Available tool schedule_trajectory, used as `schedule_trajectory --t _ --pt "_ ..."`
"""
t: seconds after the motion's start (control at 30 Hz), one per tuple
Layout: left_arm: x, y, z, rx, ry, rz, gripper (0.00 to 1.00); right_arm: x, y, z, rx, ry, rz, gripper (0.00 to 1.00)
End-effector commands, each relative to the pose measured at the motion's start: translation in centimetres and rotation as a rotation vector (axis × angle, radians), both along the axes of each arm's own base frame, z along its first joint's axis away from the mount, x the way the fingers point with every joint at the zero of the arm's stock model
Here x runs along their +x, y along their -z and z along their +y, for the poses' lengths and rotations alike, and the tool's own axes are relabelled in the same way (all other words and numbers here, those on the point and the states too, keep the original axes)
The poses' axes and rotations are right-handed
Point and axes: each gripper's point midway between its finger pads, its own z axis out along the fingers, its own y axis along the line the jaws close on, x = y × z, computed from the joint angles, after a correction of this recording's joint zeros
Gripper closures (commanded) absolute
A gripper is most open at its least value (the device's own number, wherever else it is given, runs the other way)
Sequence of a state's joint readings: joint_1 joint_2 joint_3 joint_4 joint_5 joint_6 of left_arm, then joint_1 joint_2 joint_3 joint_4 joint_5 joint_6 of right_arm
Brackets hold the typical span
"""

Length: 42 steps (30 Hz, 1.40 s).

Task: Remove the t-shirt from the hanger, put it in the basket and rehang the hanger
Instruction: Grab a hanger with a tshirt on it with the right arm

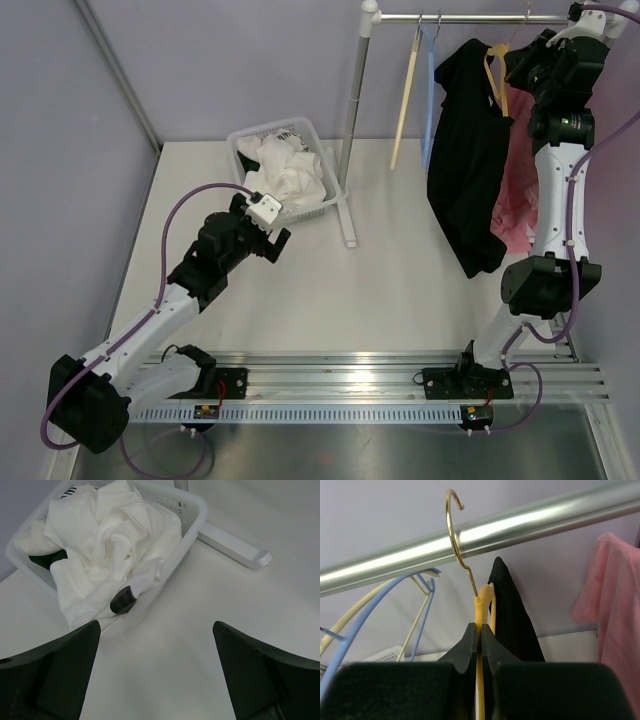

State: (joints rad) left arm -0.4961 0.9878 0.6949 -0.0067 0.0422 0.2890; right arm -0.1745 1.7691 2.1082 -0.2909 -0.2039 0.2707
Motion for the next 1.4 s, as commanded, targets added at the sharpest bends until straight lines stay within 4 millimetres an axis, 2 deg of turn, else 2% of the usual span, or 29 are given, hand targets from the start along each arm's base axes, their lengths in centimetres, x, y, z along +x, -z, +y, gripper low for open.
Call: schedule_trajectory --t 0.0,0.3,0.33,0.43,1.0,1.37 --pt "0.1 -1.5 -0.5 -0.021 0.018 -0.056 0.01 -0.2 -3.0 -0.2 -0.041 0.024 -0.073 0.95" --pt "0.1 -1.3 -0.6 -0.016 0.025 -0.052 0.01 0.1 -2.6 -0.5 -0.047 0.035 -0.064 0.84" --pt "0.1 -1.3 -0.6 -0.015 0.024 -0.051 0.01 0.1 -2.6 -0.5 -0.052 0.037 -0.061 0.78" --pt "0.1 -1.3 -0.6 -0.014 0.026 -0.052 0.01 0.2 -2.4 -0.7 -0.061 0.044 -0.061 0.70" --pt "0.0 -1.3 -0.6 -0.013 0.029 -0.051 0.01 0.7 -1.1 -2.4 -0.114 0.122 0.006 0.60" --pt "0.1 -1.2 -0.7 -0.010 0.031 -0.049 0.01 1.2 -0.1 -1.5 -0.150 0.057 0.032 0.55"
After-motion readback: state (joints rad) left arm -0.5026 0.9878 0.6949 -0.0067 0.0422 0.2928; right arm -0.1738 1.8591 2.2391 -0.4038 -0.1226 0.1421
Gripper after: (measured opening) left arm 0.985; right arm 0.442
